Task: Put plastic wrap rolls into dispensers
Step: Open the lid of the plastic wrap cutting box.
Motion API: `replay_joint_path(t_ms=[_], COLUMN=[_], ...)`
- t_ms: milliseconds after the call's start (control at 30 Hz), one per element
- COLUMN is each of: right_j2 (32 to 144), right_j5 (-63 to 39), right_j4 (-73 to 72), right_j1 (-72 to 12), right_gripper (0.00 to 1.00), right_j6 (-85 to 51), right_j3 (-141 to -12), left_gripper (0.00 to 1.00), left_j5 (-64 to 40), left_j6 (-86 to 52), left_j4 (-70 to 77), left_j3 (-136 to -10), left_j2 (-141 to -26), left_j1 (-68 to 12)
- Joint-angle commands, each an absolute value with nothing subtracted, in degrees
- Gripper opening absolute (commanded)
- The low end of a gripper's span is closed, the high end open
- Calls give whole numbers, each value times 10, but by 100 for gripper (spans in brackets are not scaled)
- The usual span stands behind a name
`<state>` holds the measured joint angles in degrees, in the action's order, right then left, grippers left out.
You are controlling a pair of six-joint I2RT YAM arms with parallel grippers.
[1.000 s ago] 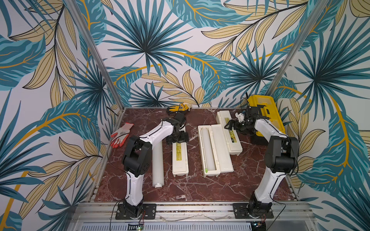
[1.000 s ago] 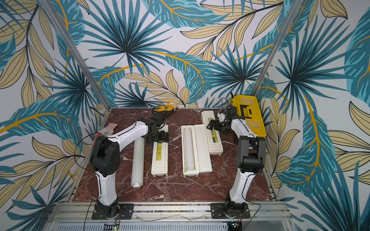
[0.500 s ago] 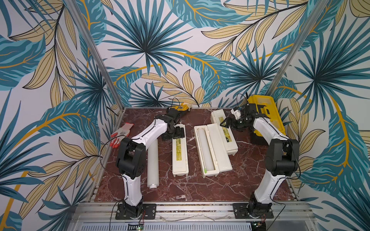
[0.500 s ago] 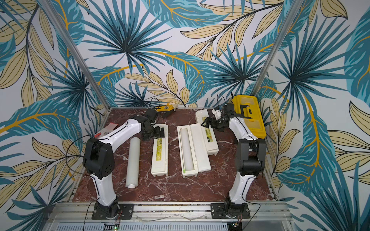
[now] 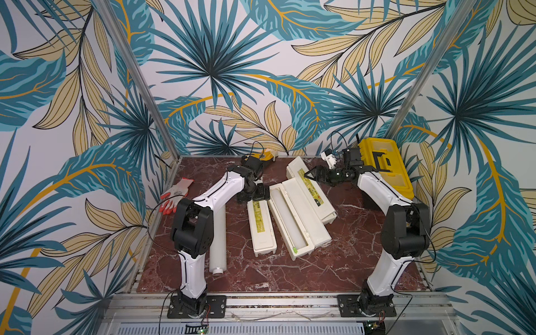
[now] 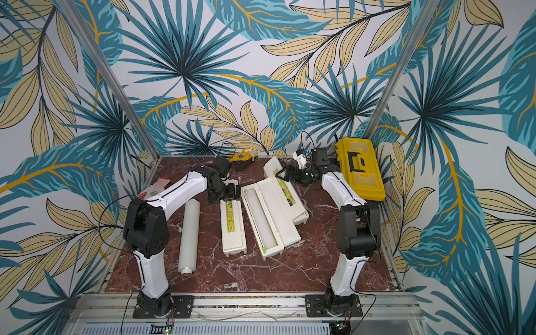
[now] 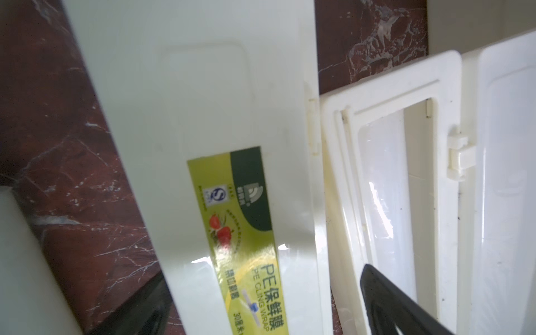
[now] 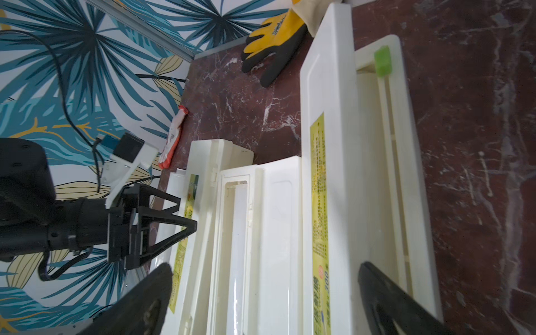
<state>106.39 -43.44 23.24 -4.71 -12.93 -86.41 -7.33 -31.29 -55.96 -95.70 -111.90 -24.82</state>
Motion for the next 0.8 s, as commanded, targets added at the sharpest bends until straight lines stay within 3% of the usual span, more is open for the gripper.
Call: replay_joint_path(t_ms=[0, 167, 267, 533, 767], right_j2=[1067, 1092, 1091, 1100, 1128], right_j5=[-503, -489, -409, -166, -67], right_j4=[229, 243, 283, 374, 380], right_j1=[-91, -120, -132, -154, -156], right_gripper=[99, 99, 97, 81, 77], right_j6=[-164, -162, -142, -90, -80], right_j3=[-833, -819, -824, -867, -892], left_gripper=[100, 100, 100, 100, 100], left_j5=[-92, -86, -83, -77, -80], left_j6=[-302, -300, -302, -299, -296], left_j4=[-549, -549, -549, -549, -549], left_j3=[-980, -974, -970, -960, -961], left_j2=[-1130, -1123, -1119, -1104, -1100], left_j1=[-259, -260, -260, -257, -257])
